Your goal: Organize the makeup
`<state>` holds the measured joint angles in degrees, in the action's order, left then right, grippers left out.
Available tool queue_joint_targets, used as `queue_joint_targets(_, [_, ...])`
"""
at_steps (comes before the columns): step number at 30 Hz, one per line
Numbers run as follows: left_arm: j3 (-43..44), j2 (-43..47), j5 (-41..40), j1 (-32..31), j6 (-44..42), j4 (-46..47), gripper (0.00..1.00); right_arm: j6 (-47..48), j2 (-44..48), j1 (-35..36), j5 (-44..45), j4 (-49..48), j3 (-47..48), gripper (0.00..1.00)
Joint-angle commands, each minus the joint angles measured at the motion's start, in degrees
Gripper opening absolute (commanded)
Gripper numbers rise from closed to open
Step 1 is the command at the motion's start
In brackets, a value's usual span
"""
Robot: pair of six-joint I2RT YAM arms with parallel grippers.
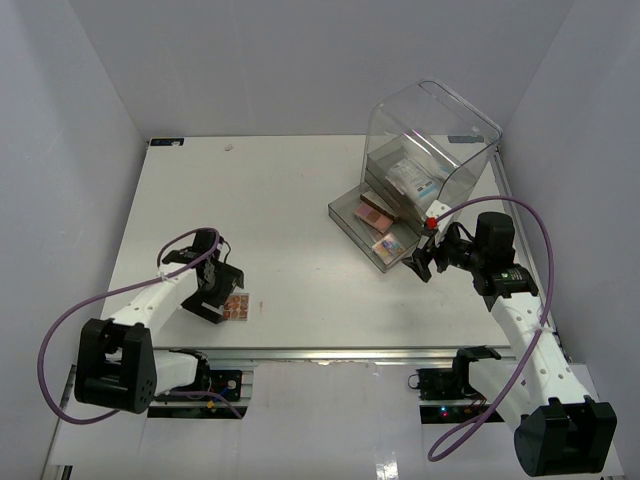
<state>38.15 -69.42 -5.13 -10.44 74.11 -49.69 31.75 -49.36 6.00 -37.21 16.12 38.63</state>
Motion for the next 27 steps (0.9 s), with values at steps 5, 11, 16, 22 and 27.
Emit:
queue_joint_targets(5, [0.39, -4.67, 2.01, 0.33, 6.93, 4.03, 0.98, 0.33, 0.76, -0.29, -0.59, -1.29, 0.13, 0.9])
queue_joint_targets(11, [0.34, -6.06, 2.27, 0.26, 6.68, 4.15, 0.98, 0.4, 0.83, -0.29, -0.65, -1.35, 0.11, 0.9])
queue_joint_targets(16, [1.66, -2.43, 2.01, 0.33, 6.57, 1.44, 0.98, 0.42, 0.76, -0.29, -0.61, -1.27, 0.13, 0.9])
queue_joint_targets(22, [3.08, 1.15, -0.55, 0.4, 6.4, -1.55, 0.98, 0.33, 0.77, -0.29, -0.76, -1.35, 0.13, 0.9])
queue_joint_targets(27, [2.03, -1.83, 1.7, 0.42, 6.13, -0.26, 0.98, 0.42, 0.93, -0.37, -0.5, -1.35, 0.13, 0.9])
